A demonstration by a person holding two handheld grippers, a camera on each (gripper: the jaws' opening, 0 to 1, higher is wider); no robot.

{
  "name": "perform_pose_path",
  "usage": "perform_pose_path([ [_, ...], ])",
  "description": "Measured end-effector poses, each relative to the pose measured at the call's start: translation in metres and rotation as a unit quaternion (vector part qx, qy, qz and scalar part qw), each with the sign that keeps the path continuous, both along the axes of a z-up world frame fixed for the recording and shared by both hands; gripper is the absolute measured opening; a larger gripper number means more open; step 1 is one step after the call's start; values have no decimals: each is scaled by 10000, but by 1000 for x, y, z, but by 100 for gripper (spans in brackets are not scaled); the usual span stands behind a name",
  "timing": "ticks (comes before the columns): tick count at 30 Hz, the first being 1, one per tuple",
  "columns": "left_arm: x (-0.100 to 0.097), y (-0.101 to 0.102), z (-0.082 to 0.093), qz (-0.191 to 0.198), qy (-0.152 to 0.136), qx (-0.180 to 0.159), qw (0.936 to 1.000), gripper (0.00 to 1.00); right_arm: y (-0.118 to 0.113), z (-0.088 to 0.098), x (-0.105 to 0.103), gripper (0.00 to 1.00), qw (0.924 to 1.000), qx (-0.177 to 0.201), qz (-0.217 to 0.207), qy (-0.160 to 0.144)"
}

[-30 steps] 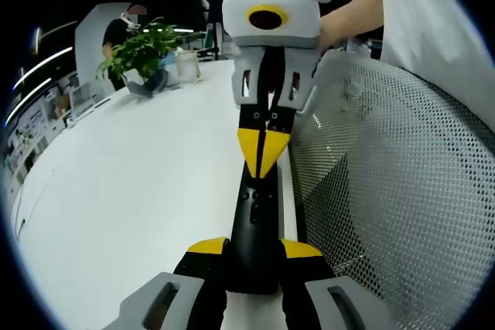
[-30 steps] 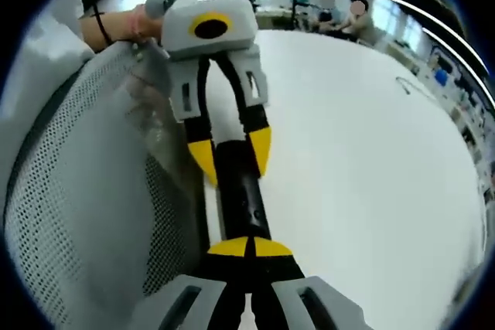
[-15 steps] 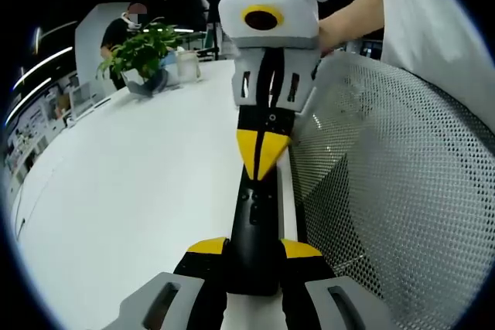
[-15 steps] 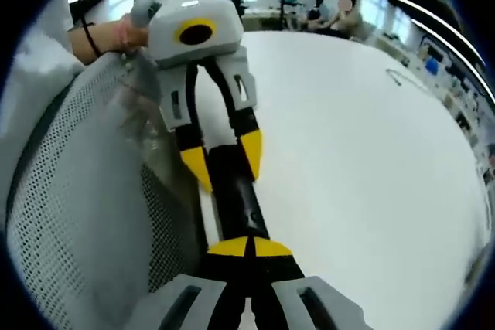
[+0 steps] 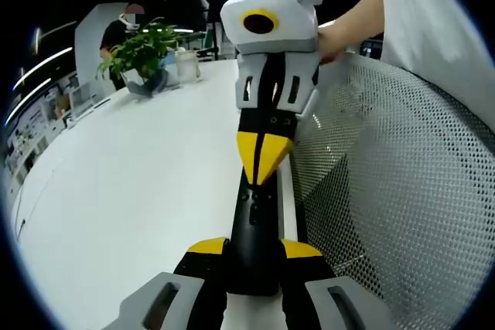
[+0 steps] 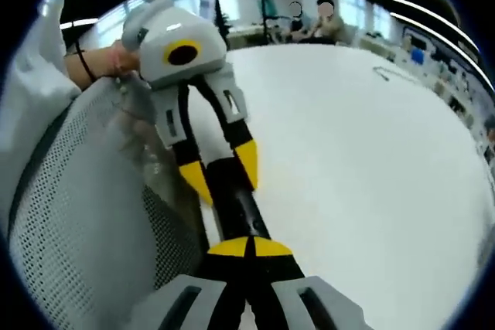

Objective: Press the specified remote control buttons in sequence, fully releasing each button before pressing the next.

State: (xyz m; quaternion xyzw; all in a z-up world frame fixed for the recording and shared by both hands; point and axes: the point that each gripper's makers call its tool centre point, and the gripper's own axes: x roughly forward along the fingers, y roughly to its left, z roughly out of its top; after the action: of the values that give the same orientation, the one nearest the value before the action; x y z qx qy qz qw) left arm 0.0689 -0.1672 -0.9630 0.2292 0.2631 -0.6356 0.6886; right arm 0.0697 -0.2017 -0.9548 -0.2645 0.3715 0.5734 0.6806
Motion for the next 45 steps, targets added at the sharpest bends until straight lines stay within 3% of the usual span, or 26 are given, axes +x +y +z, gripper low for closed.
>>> perform_pose_path([
  [6,0,-1,0,-7,3,-6,10000,24,2,-3,1,0,9939,-1014,423,-103],
  [9,0,-1,0,0,6,-10,10000,24,3,-4,0,0,9907,-1251,463,-273],
  [11,0,-1,0,-1,6,-10,10000,24,3,-5,0,0,9900,-1244,523,-417],
  [14,0,-1,1,-4,4,-6,10000,24,1,-3,1,0,9948,-864,239,-476],
  [16,0,-1,1,-1,6,-5,10000,24,1,-1,1,0,9974,-636,61,-333],
  [18,1,-1,0,8,9,-11,10000,24,0,0,2,0,9984,-388,-415,40],
  [21,1,-1,1,19,10,-16,10000,24,2,1,-6,0,9988,-325,-334,171],
  [22,1,-1,1,19,15,-21,10000,24,4,1,-11,0,9990,-319,-267,172],
  [25,1,-1,1,17,14,-14,10000,24,9,0,-13,0,9982,-535,203,-205],
  [34,0,-2,0,-4,24,-10,10000,25,16,-4,-18,0,9964,-716,434,-144],
  [38,0,-2,1,-10,30,-12,10000,25,15,-5,-18,0,9937,-958,498,-307],
  [45,-1,-2,0,-38,21,-10,10000,25,13,-4,-17,0,9958,-792,380,-274],
])
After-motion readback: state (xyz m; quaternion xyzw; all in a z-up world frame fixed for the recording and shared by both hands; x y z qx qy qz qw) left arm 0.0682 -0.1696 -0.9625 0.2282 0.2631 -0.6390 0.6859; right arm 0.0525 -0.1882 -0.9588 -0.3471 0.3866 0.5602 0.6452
